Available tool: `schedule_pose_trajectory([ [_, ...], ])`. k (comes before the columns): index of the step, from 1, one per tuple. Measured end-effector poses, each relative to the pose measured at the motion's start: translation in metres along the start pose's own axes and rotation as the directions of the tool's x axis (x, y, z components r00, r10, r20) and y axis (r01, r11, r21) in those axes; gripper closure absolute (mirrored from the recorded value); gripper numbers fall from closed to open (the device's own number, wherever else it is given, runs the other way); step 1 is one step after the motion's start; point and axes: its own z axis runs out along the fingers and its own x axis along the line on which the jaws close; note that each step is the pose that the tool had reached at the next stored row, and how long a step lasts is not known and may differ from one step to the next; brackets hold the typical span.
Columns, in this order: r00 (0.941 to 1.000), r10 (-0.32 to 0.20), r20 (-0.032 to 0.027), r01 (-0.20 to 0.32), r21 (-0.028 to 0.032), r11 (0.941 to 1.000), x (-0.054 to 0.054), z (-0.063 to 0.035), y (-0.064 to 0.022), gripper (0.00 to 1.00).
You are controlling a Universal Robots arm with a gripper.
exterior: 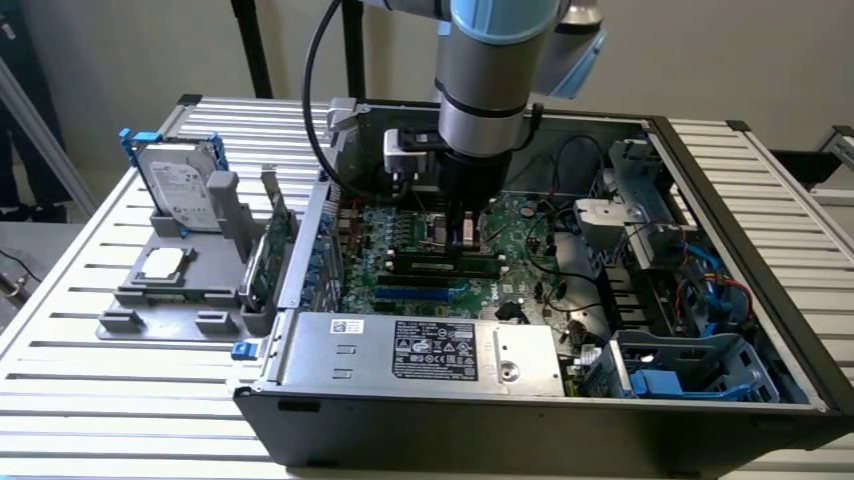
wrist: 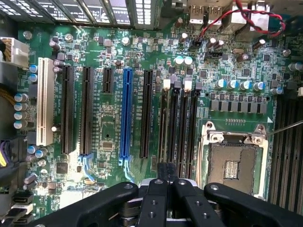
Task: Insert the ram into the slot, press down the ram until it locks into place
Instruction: 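Press down the ram until it locks into place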
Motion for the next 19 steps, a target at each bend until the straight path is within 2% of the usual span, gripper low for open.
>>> schedule_pose_trajectory([
  [2,1.0,0.0,-0.0016,0.0,-0.0005,1.0,0.0,0.0031,0.0,0.89],
  [6,1.0,0.0,-0.0007,0.0,-0.0003,1.0,0.0,0.0074,0.0,0.89],
  [8,1.0,0.0,0.0018,0.0,0.001,1.0,0.0,0.002,-0.0002,0.89],
  [14,1.0,0.0,0.0,0.0,-0.002,1.0,-0.001,-0.026,-0.002,0.89],
  [15,1.0,0.0,-0.0001,0.0,-0.0022,1.0,-0.001,-0.0287,-0.002,0.89],
  [19,1.0,0.0,0.0001,0.0,-0.0022,1.0,-0.001,-0.0287,-0.002,0.89],
])
